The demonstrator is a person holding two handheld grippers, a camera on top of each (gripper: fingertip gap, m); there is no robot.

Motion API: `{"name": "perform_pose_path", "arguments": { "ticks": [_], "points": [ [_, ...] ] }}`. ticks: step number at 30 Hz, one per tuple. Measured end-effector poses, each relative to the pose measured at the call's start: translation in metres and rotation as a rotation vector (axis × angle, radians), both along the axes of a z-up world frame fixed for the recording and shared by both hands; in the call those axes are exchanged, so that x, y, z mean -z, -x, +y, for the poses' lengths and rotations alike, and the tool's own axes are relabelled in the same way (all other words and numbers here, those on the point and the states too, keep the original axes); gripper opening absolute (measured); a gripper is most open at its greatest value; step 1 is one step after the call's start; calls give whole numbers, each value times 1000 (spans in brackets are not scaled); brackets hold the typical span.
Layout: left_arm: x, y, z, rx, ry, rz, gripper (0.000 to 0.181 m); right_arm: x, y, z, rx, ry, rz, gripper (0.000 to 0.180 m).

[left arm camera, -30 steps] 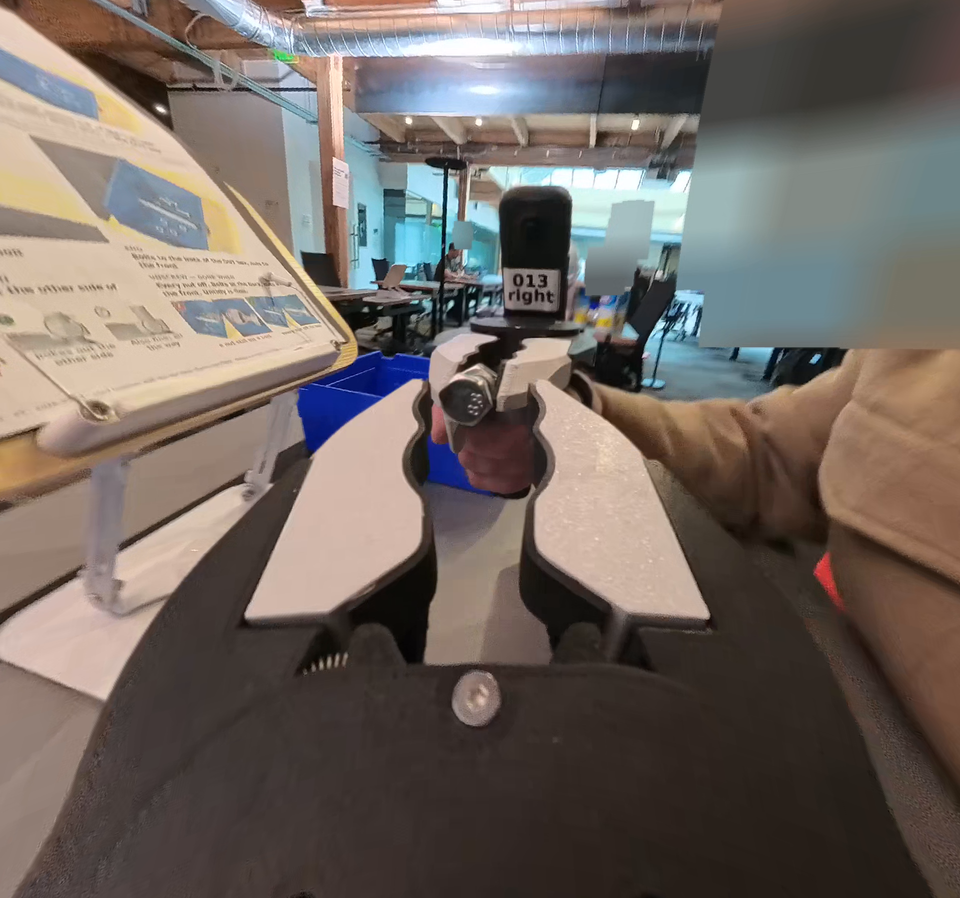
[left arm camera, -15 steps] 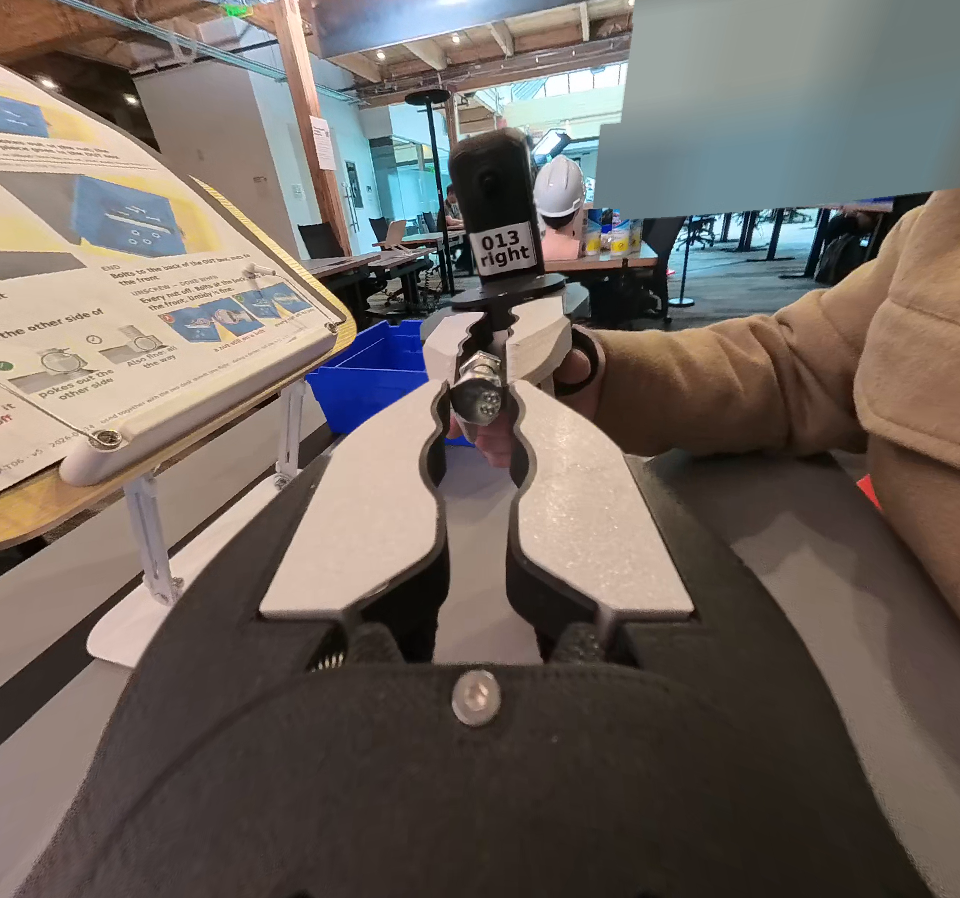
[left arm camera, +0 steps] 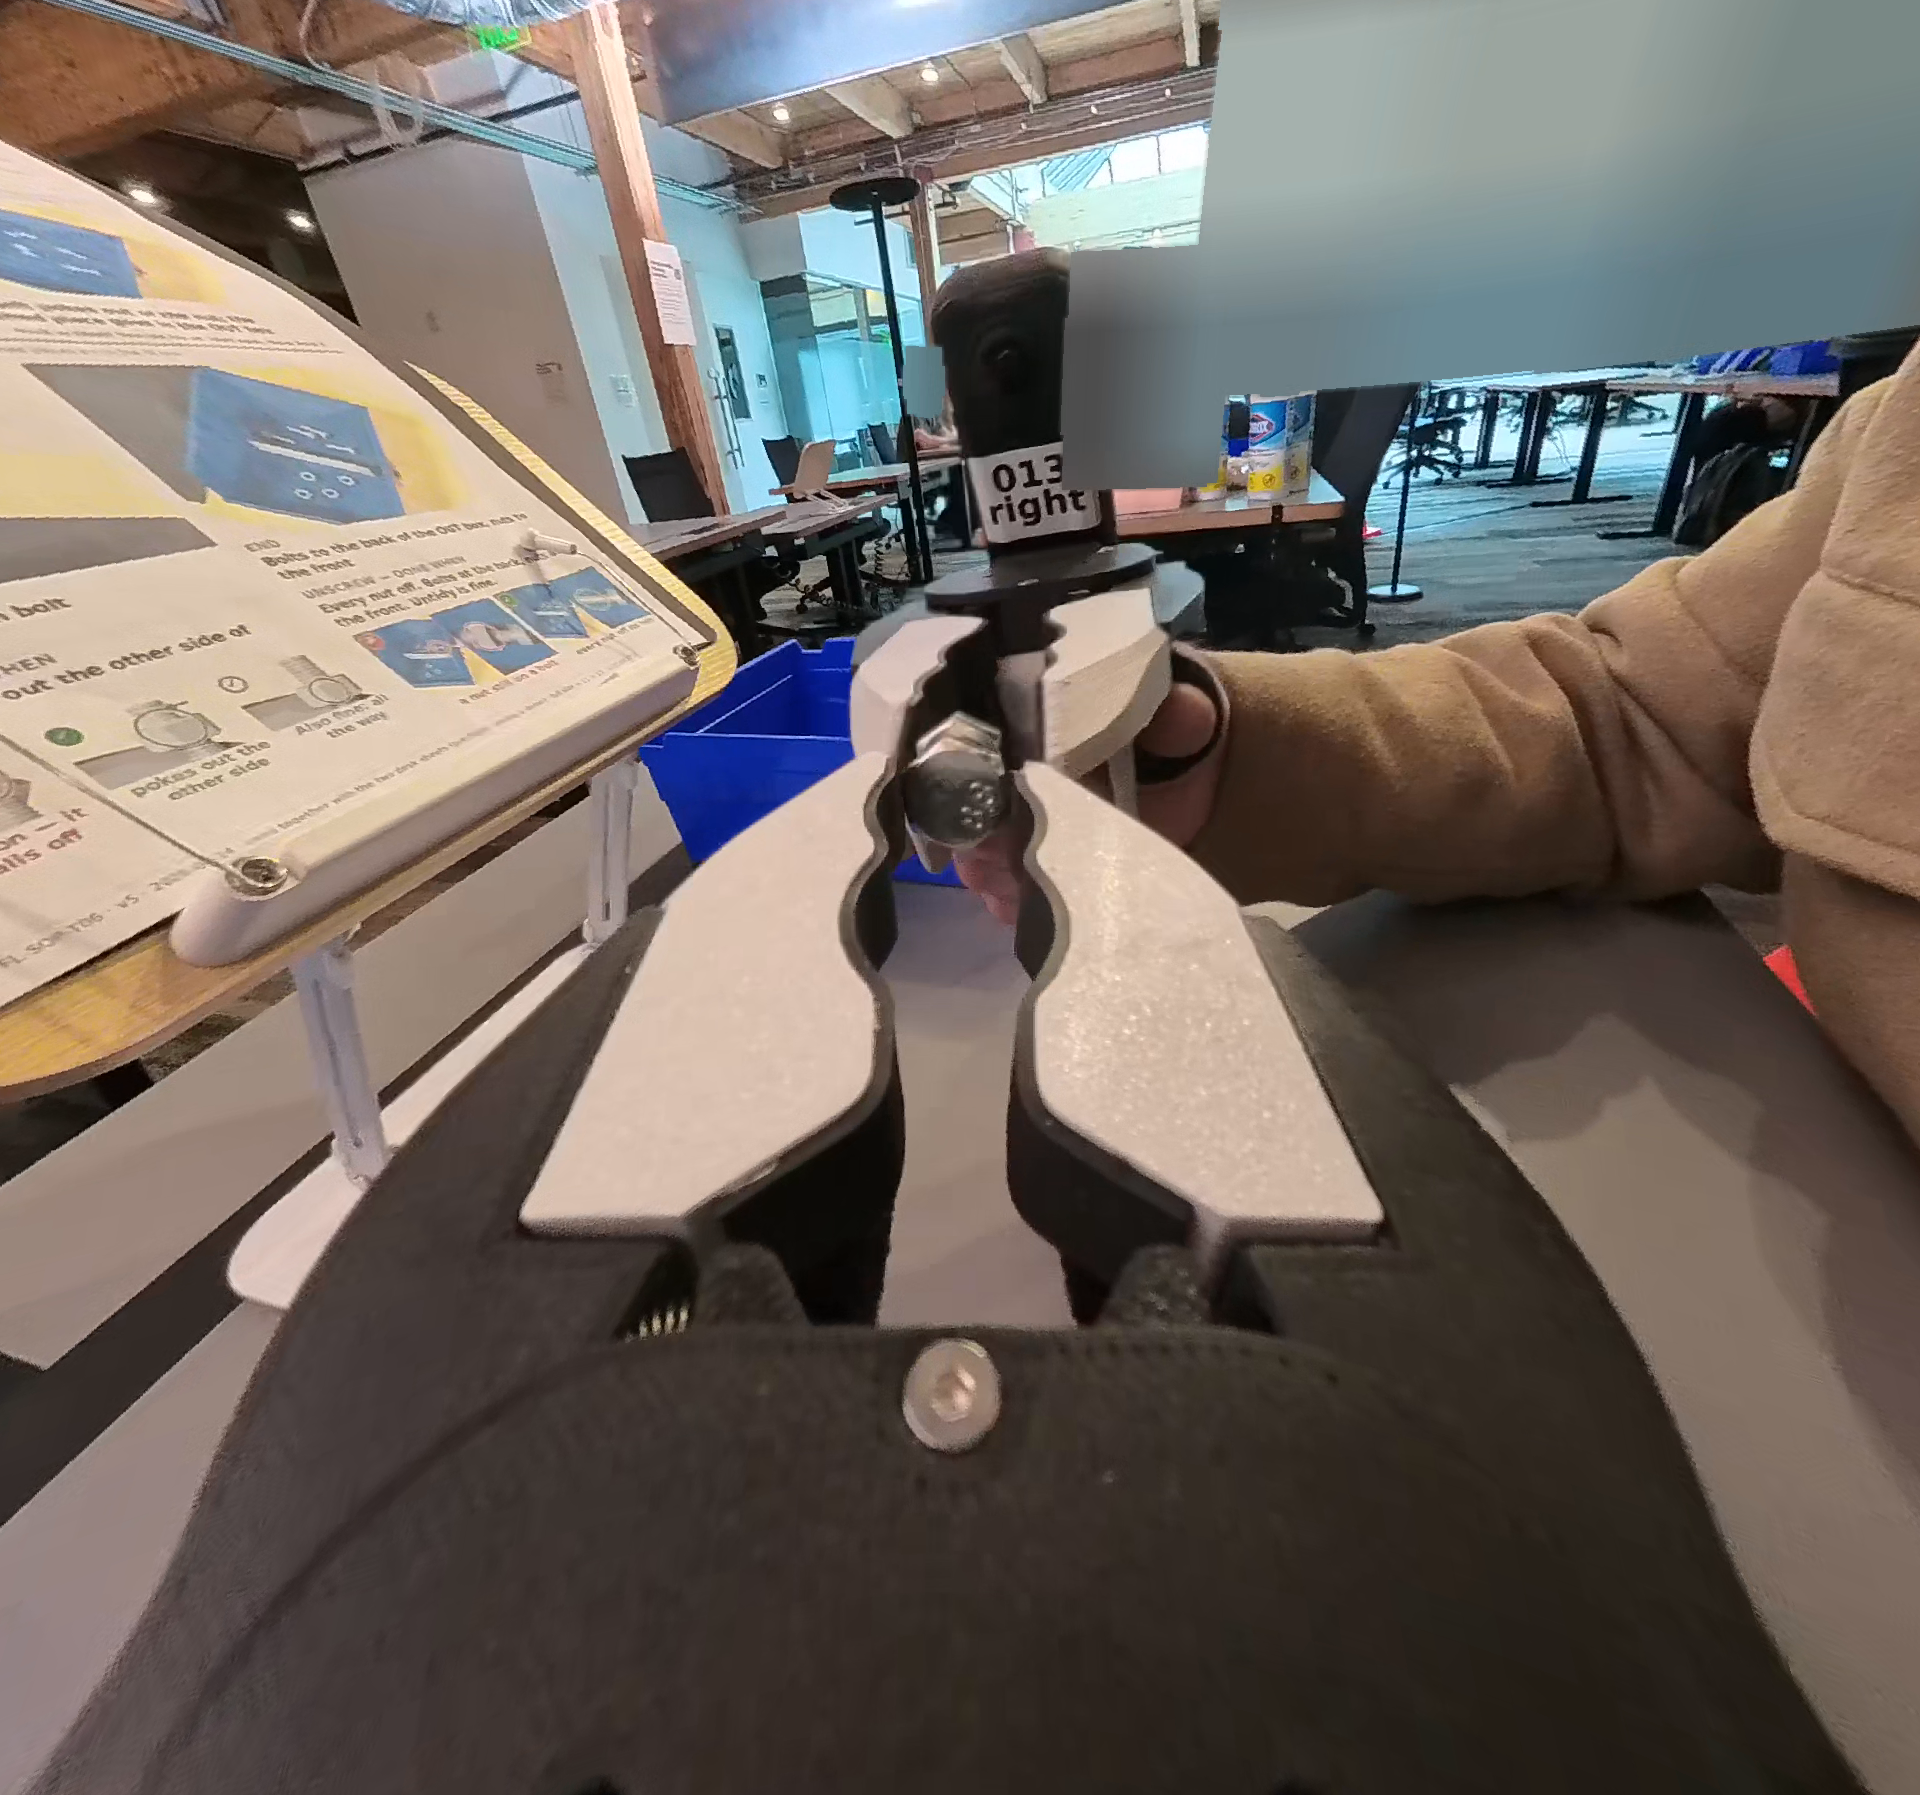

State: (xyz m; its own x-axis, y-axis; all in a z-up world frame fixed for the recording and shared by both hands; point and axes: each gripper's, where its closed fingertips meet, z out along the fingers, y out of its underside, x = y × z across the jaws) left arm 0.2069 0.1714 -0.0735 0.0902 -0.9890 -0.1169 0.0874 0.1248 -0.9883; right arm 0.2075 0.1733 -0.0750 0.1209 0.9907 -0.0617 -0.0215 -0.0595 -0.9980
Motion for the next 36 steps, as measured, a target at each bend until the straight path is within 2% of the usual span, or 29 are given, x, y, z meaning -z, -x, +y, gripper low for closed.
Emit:
{"name": "perform_pose_path", "arguments": {
  "ticks": [8, 9, 10, 13, 16, 20, 26, 27, 28, 29, 33, 36],
  "points": [
    [2, 2, 5, -19, 20, 11, 17, -7, -1, -7, -18, -31, -11, 42],
    [0, 3, 3, -1, 32, 0, 17, -15, -3, -18, -75, -55, 18, 21],
    [0, 4, 6, -29, 37, -5, 17, -25, -7, -33, -155, -79, 56, 9],
    [-2, 5, 5, -9, 49, -19, 17, -38, -14, -38, -139, -142, 68, 21],
    [-3, 4, 3, -2, 44, -25, 17, -25, -17, -12, -16, -115, -4, 39],
    [-5, 3, 0, 24, 62, -50, 18, -6, -9, -2, 6, -74, -43, 46],
    [-3, 2, 0, 52, 90, -64, 18, -9, 0, -14, -26, -87, -17, 44],
    [-4, 2, -1, 56, 92, -69, 17, -15, -2, -20, -58, -103, 8, 35],
    [-4, 2, 0, 51, 97, -69, 17, -21, -5, -33, -133, -121, 36, 18],
    [-4, 3, 1, 50, 100, -75, 17, -26, -7, -41, -172, -136, 50, 17],
    [-10, 6, -2, 88, 125, -122, 17, -24, -11, -17, -26, -139, 1, 36],
    [-10, 5, -4, 105, 135, -126, 17, -15, -9, -7, 14, -101, -19, 39]
  ]
}}
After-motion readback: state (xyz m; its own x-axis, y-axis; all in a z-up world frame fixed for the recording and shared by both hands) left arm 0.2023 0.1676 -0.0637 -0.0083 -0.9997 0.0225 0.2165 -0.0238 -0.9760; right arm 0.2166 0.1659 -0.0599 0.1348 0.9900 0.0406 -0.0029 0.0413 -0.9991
